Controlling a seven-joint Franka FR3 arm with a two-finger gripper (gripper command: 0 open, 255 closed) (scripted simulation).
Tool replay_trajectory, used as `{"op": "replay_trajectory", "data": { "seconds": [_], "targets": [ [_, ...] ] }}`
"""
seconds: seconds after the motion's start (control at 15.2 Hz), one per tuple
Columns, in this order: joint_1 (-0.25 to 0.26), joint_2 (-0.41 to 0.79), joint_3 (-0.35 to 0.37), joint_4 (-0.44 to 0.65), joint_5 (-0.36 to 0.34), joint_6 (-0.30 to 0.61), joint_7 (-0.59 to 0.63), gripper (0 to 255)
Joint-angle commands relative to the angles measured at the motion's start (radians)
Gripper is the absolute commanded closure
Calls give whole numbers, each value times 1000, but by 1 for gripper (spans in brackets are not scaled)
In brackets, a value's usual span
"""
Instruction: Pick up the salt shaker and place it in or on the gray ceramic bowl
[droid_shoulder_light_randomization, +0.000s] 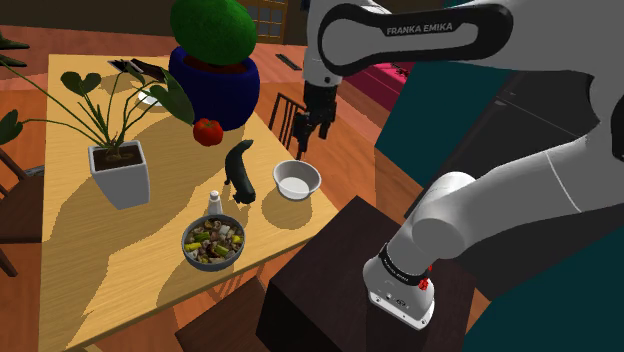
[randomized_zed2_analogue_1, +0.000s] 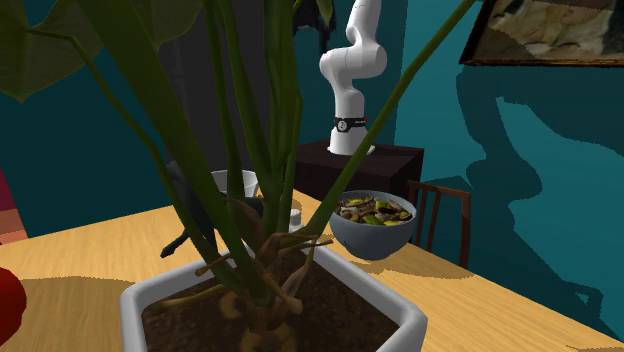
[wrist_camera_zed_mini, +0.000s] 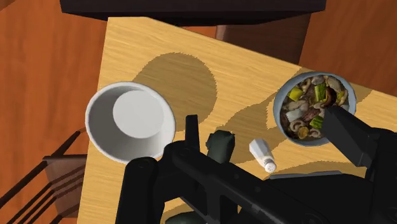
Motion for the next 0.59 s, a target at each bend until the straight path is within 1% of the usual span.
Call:
{"op": "replay_trajectory", "data": {
  "seconds": [0.0,0.26,0.53],
  "targets": [
    [8,60,21,3,5,60,21,0],
    [15,203,55,31,-2,179,57,0],
    [21,355,83,80,-25,282,100,0]
  ]
}}
